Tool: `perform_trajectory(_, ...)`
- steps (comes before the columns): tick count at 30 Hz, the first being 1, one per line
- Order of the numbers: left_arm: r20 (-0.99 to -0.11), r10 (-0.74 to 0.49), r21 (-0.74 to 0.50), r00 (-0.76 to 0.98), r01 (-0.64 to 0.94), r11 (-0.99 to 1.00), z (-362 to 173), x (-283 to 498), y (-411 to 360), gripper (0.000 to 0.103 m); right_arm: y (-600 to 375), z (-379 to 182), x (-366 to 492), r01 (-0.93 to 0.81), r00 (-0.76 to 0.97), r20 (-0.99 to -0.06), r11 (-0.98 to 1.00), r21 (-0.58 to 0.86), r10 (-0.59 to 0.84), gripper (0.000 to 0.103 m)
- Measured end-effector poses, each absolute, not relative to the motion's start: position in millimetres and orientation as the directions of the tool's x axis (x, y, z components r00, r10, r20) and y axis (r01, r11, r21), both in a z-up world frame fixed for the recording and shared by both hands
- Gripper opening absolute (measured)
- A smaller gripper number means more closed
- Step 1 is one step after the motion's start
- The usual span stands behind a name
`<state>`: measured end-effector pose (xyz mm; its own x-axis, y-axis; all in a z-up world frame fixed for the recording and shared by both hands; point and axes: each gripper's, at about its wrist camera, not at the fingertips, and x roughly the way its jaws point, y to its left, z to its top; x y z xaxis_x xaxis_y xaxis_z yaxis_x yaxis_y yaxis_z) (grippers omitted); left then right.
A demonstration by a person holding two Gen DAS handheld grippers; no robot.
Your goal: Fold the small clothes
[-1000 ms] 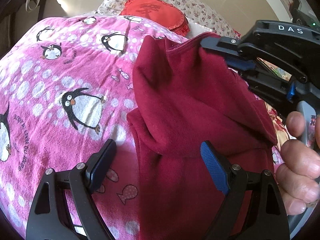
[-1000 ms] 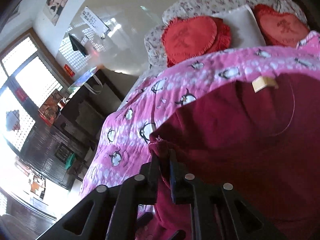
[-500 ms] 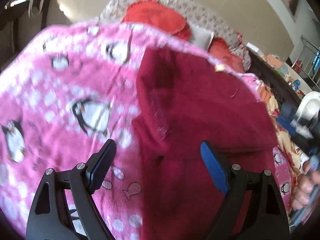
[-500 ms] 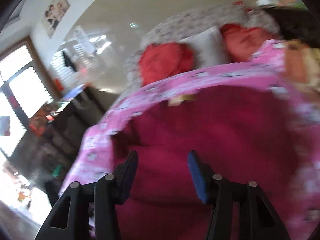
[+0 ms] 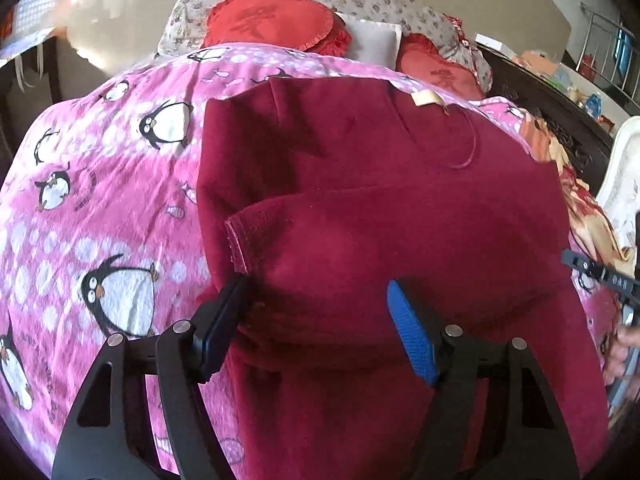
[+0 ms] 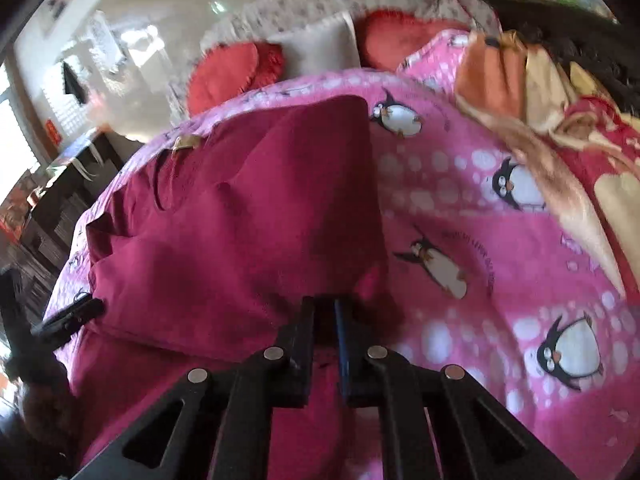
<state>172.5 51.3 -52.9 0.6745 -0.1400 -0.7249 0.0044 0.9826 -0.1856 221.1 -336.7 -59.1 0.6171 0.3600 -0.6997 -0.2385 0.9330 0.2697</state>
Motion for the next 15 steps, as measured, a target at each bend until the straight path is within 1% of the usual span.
perform_trajectory(2,-0.713,-0.153,-0.207,0.685,0.003,0.978,-54,172,54,0.073,-338,-61,220,-0.218,0.619,-0.703,0.937,0.274,0.35,0.007)
perform_trajectory(6,-0.69,-0.19,-0.26,0.699,0.006,0.965,-54,168,63,0.073,-326,-45,222,-0.194,0.575,-0.769,0.96,0.203,0.279,0.009)
perform_trajectory(7,-0.69,-0.187,-0.257,0.7,0.005,0.966,-54,167,63,0.073,-324,-34,222,-0.182,0.601,-0.757,0.966,0.184,0.257,0.009)
perform_trajectory(10,-0.697,-0.161,-0.224,0.698,0.001,0.975,-54,166,63,0.073,-314,2,227,-0.176,0.711,-0.659,0.97,0.17,0.245,0.01)
perform_trajectory(12,-0.697,-0.157,-0.219,0.699,0.0,0.976,-53,165,63,0.073,-305,9,243,-0.168,0.733,-0.642,0.974,0.153,0.227,0.014)
perform_trajectory(13,-0.696,-0.16,-0.223,0.7,0.0,0.975,-53,165,64,0.073,-299,7,256,-0.16,0.725,-0.655,0.977,0.138,0.211,0.016)
perform_trajectory(15,-0.692,-0.166,-0.234,0.703,0.0,0.972,-54,165,64,0.073,-294,-17,285,-0.132,0.663,-0.731,0.987,0.096,0.16,0.016)
